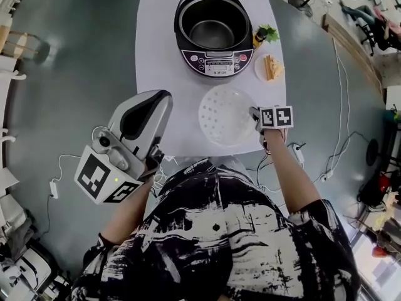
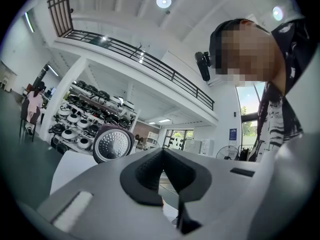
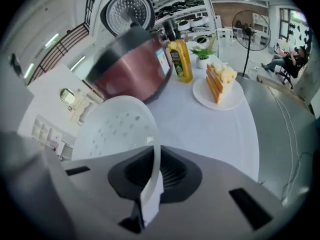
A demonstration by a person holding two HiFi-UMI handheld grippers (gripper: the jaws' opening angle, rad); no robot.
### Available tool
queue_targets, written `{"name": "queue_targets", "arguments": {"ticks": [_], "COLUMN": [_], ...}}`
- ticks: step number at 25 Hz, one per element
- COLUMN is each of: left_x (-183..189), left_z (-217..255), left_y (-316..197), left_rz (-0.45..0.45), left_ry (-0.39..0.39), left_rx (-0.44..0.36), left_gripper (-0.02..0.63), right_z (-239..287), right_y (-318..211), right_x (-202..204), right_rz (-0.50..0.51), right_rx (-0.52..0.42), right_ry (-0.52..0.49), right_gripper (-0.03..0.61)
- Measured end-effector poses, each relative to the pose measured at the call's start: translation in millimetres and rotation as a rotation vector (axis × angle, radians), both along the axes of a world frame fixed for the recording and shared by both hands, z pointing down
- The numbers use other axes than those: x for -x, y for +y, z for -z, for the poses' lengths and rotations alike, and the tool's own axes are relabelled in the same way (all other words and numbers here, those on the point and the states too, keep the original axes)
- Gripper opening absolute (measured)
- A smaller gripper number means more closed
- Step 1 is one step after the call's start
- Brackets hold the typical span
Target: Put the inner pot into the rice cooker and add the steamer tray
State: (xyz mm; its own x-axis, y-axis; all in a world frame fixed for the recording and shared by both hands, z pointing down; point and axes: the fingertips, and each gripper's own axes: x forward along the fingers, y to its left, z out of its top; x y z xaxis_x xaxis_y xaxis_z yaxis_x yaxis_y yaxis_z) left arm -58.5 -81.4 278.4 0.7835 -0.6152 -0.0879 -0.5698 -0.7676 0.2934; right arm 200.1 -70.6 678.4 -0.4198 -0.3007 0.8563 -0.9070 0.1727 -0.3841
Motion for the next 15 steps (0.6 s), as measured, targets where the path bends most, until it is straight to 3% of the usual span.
{"name": "queue_targets", "arguments": {"ticks": [6, 11, 15], "left_x": [0.0, 4.2, 9.6], "left_z": [10.2, 15.7, 15.5], "left_y": [-1.3, 0.3, -0.1], "left_rz": [-0.011, -0.014, -0.005], "left_ry": [0.041, 0.064, 0.071], "left_rx": [-0.017, -0.03, -0.036], "left_gripper": [0.005, 0.005, 0.005], "right_z": [145.9, 272.9, 304.3], "right_y": [-24.0, -111.4, -195.8], "right_x": [1.5, -2.0, 3.3], "right_rz": [0.077, 0.099, 0.05], "right_rx": [-0.162, -0.397, -0.463], "right_ry": [-0.145, -0.174, -0.153], "right_gripper": [0.006, 0.003, 0.003]}}
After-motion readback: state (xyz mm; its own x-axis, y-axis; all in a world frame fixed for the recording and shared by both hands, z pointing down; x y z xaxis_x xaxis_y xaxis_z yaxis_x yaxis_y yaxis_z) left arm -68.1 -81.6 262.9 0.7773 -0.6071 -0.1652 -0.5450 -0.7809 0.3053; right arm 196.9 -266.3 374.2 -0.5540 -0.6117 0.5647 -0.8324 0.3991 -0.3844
